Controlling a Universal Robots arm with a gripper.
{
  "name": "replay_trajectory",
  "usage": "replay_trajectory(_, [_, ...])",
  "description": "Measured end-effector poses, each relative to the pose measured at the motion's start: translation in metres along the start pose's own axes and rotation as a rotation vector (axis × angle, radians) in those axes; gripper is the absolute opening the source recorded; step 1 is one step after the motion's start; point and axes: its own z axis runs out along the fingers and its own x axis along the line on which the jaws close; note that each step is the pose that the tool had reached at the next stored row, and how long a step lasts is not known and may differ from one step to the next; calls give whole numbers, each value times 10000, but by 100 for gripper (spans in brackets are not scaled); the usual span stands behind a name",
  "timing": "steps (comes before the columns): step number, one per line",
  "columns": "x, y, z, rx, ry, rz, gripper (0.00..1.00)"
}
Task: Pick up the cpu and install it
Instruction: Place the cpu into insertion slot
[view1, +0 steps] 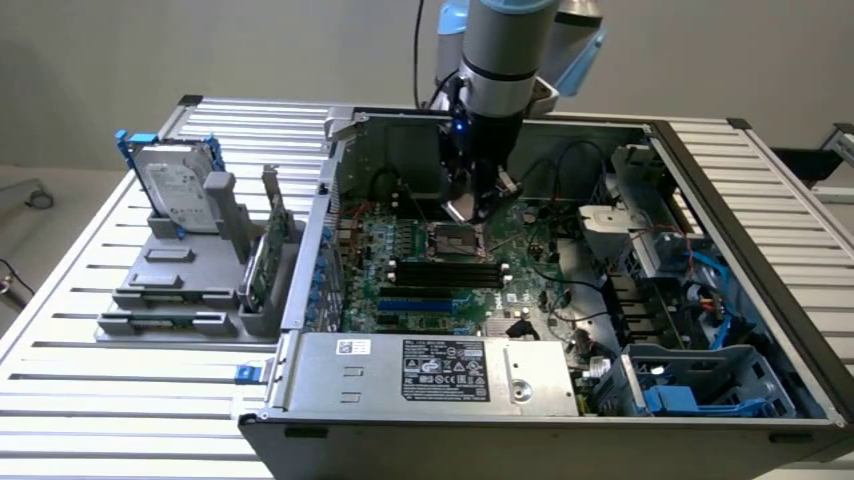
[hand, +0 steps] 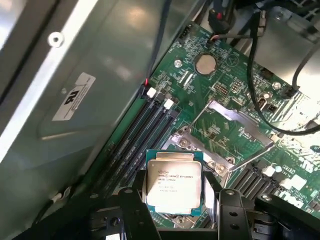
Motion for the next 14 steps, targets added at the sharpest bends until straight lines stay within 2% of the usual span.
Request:
replay_trajectory(3, [-2, -1, 27, 1, -6, 449, 54])
replay_trajectory(9, [6, -5, 54, 128, 51, 955, 54])
replay_trajectory(11, [8, -7, 64, 131, 48, 1139, 54])
replay_trajectory(14, [10, -11, 81, 107, 36, 1464, 54])
